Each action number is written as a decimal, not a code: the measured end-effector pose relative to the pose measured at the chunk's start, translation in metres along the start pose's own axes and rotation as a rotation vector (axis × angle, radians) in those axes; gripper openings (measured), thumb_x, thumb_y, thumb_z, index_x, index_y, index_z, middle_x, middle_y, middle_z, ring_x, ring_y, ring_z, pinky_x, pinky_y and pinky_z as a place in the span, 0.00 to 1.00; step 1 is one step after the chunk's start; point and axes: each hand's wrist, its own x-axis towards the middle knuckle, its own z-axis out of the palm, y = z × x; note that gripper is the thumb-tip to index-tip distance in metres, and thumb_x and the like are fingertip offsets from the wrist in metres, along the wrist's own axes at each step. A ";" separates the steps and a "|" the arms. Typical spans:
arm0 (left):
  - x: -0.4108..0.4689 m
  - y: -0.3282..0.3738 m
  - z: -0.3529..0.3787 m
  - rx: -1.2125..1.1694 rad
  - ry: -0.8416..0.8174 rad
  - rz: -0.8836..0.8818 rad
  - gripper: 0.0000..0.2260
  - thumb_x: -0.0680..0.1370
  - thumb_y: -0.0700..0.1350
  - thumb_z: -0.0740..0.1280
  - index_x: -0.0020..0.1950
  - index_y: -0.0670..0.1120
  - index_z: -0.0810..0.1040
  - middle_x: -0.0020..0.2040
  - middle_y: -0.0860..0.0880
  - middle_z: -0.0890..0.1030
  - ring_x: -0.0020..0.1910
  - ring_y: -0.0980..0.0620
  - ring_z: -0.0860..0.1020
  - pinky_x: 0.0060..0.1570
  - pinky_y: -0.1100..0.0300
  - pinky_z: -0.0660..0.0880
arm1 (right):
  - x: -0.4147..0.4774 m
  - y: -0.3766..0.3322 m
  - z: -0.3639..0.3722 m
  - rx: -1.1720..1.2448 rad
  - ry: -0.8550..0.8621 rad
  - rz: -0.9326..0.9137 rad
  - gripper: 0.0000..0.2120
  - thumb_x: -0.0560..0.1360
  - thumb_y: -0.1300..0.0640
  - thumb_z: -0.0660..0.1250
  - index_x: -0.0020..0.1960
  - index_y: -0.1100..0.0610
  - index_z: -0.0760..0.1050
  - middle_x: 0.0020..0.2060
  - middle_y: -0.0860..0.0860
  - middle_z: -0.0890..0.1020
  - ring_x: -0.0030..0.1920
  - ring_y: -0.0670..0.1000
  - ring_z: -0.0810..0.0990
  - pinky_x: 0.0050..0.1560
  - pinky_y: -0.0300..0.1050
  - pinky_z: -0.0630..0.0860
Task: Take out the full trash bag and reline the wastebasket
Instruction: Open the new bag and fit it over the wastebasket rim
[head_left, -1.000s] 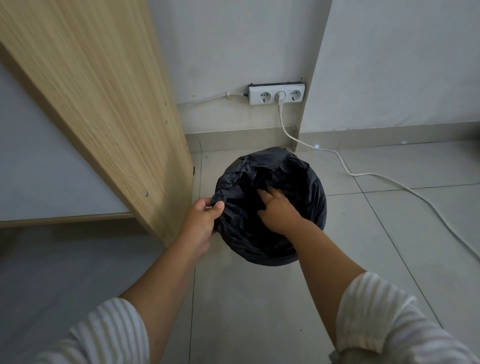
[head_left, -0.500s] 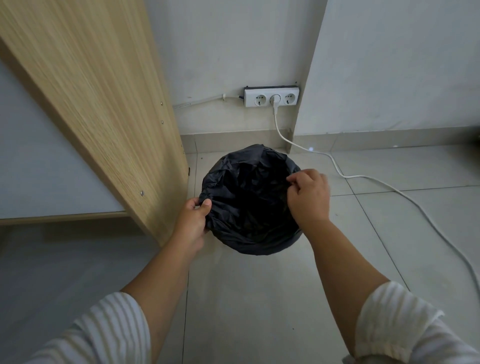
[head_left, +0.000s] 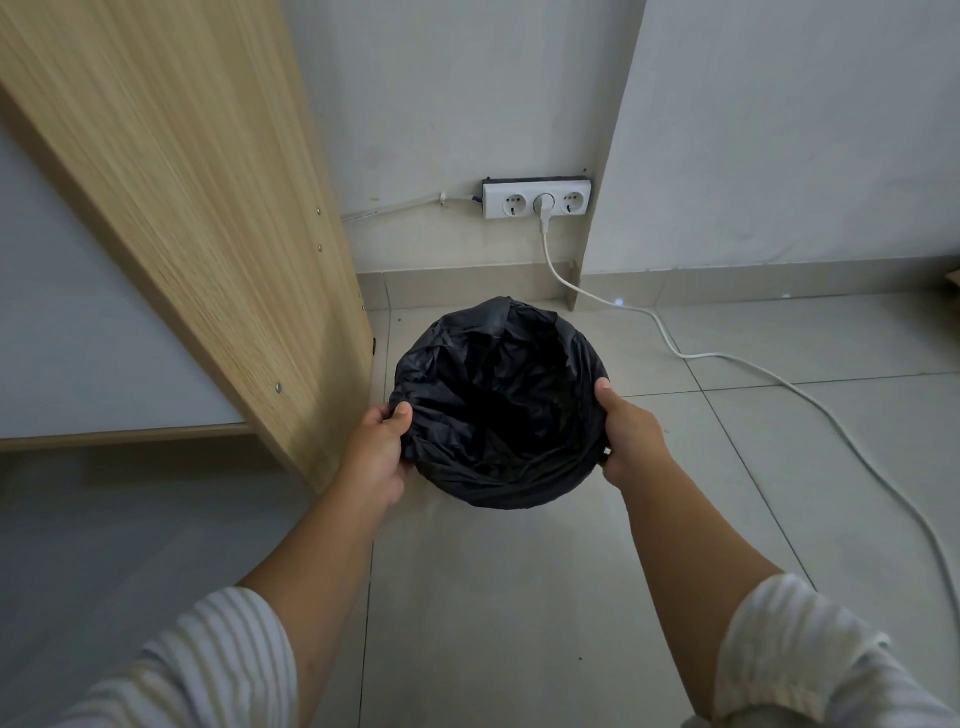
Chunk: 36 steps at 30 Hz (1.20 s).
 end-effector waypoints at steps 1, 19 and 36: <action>0.000 0.000 0.000 0.009 -0.004 0.000 0.05 0.81 0.42 0.60 0.45 0.45 0.72 0.48 0.47 0.80 0.46 0.50 0.78 0.46 0.55 0.76 | 0.002 -0.002 0.000 0.027 0.032 -0.003 0.16 0.75 0.47 0.68 0.50 0.60 0.75 0.46 0.54 0.81 0.47 0.54 0.80 0.52 0.51 0.77; 0.005 0.003 -0.006 -0.098 0.030 -0.167 0.17 0.80 0.46 0.63 0.66 0.38 0.73 0.65 0.40 0.76 0.61 0.42 0.77 0.59 0.48 0.74 | 0.000 -0.006 -0.001 0.116 -0.087 0.133 0.14 0.78 0.58 0.64 0.60 0.64 0.76 0.53 0.58 0.83 0.50 0.57 0.83 0.49 0.54 0.79; 0.009 0.020 0.002 0.031 0.024 -0.349 0.23 0.79 0.57 0.61 0.65 0.41 0.74 0.61 0.42 0.79 0.58 0.42 0.79 0.53 0.47 0.76 | -0.002 0.006 0.003 0.232 -0.095 0.141 0.14 0.79 0.60 0.63 0.61 0.65 0.75 0.53 0.59 0.83 0.52 0.56 0.83 0.50 0.53 0.78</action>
